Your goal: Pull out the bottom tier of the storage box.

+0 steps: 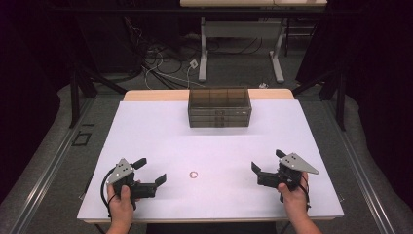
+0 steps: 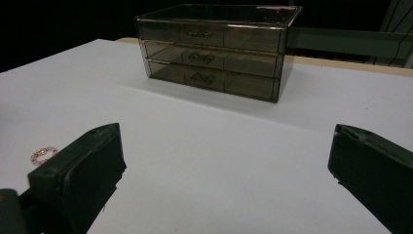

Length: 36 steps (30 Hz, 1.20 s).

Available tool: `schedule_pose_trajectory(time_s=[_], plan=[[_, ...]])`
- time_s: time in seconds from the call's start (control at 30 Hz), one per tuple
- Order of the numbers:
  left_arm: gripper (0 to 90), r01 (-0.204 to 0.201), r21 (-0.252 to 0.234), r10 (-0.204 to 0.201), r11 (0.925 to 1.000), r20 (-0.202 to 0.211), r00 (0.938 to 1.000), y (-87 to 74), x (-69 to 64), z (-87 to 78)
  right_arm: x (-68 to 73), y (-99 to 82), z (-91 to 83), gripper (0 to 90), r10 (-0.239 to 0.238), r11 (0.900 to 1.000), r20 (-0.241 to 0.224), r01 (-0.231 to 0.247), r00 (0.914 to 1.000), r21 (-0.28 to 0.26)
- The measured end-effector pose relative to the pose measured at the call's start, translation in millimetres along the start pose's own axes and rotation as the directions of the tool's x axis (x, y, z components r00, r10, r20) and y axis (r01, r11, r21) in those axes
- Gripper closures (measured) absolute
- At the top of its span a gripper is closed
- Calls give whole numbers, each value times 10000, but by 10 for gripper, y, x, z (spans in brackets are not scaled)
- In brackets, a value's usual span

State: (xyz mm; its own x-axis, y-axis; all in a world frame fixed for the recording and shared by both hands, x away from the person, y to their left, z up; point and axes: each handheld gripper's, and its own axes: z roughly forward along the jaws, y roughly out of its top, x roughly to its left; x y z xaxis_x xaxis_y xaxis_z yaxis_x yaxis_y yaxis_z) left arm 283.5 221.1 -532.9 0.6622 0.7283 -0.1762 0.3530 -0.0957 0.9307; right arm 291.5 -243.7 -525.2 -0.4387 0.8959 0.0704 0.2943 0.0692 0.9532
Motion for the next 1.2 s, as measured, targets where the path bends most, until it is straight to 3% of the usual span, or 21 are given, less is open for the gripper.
schedule_pose_trajectory(time_s=[0.43, 0.8, 1.2], plan=[[3, 328, 81, -328, 9994, 7, 9995, -4, 31, 23, 37, -15, 91, 8, 430, 9987, 138, -434, 9990, 279], [3, 562, -42, -563, 9984, -141, 9983, -19, 37, -32, 100, -25, 170, 18, 190, 9984, -8, -189, 9998, 538], [3, 522, -50, -523, 9986, -326, 9981, -25, 28, -82, 208, 47, 295, 58, 240, 9943, -155, -223, 9996, 1044]])
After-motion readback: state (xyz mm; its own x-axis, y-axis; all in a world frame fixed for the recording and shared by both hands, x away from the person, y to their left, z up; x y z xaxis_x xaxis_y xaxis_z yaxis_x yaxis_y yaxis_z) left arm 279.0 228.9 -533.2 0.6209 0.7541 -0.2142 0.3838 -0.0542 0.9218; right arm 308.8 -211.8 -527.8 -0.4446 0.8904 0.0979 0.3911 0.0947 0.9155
